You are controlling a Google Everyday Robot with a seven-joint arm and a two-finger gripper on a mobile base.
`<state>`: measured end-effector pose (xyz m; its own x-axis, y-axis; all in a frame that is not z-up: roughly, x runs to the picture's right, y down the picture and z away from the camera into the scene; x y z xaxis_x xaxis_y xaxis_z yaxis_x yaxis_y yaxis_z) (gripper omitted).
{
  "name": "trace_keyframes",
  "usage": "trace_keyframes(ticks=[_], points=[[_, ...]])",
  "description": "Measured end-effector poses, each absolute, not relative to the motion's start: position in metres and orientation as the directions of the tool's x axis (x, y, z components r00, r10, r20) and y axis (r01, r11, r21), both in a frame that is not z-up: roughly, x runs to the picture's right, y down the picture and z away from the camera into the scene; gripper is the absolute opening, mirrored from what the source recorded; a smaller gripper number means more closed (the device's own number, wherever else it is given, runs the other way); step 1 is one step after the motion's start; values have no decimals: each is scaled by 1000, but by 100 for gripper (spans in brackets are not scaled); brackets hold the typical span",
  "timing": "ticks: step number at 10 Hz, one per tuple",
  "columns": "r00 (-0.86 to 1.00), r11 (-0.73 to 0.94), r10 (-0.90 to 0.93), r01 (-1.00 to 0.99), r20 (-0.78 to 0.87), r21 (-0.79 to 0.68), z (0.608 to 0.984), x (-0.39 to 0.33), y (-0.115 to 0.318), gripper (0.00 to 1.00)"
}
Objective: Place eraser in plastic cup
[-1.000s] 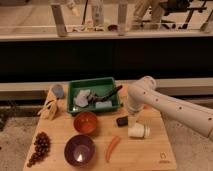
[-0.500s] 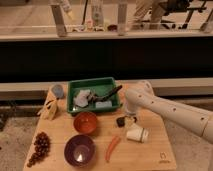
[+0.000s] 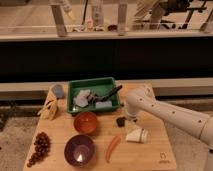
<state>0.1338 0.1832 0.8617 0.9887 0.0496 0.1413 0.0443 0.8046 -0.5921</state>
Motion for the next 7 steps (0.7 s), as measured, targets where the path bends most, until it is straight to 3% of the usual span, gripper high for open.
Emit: trace_keyframes(ticks=[2, 7], points=[[988, 808, 50, 48, 149, -587, 864, 136, 185, 74], [984, 817, 46, 61, 171, -573, 871, 140, 189, 24]])
